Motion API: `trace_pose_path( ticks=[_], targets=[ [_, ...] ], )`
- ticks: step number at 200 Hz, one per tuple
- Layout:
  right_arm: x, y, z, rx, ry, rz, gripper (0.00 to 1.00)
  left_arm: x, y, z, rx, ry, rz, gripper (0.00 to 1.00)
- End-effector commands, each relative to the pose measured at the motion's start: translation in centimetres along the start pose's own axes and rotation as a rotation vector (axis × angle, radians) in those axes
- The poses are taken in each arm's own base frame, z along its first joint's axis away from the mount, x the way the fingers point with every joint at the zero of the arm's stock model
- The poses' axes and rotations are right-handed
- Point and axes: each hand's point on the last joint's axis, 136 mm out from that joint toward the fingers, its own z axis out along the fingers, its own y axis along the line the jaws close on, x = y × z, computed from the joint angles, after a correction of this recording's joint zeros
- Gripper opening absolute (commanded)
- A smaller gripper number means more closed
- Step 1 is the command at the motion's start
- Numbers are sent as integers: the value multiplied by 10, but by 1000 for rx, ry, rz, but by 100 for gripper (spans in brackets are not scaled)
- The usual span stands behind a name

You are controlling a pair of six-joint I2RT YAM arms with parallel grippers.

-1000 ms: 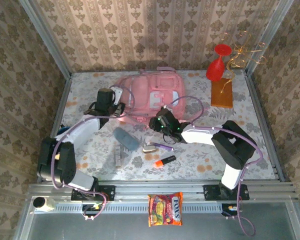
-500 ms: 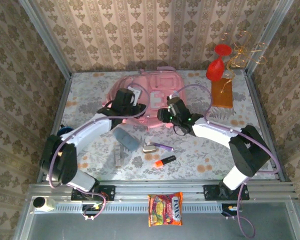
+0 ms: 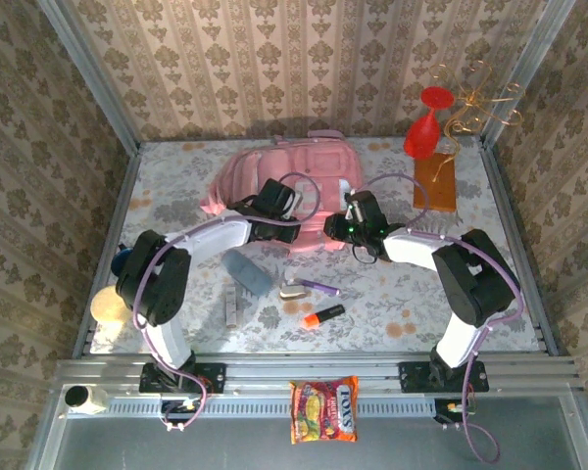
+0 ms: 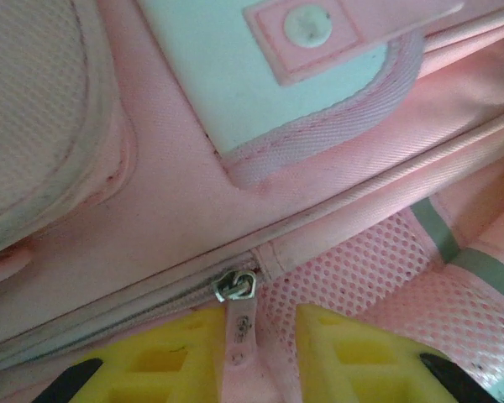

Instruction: Pack books, pencil case, and school supplies into a backpack

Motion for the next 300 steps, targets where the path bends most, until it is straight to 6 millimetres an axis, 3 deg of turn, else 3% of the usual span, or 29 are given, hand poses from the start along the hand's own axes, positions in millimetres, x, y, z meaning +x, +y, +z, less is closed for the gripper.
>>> trace_pose_path(
  ticks=[1, 49, 127, 183, 207, 246, 300],
  targets=[
    [22, -15, 5, 36, 62, 28, 29, 4, 0, 5, -6, 41, 10, 28],
    [26, -20, 7, 46, 74, 35, 30, 11, 17, 15, -105, 62, 17, 30],
    [30, -27, 7, 67, 79, 40, 31, 43, 13, 36, -105, 189, 58, 35],
    [30, -30, 8, 74, 77, 43, 32, 59, 27, 40, -185, 225, 79, 24],
    [30, -33, 7, 82, 76, 44, 32, 56, 23, 38, -163, 205, 83, 17],
    [29, -35, 6, 90, 73, 45, 34, 27, 11, 15, -61, 71, 36, 10],
    [29, -39, 6, 98, 71, 48, 35, 37, 11, 16, 24, 100, -9, 10]
  ],
)
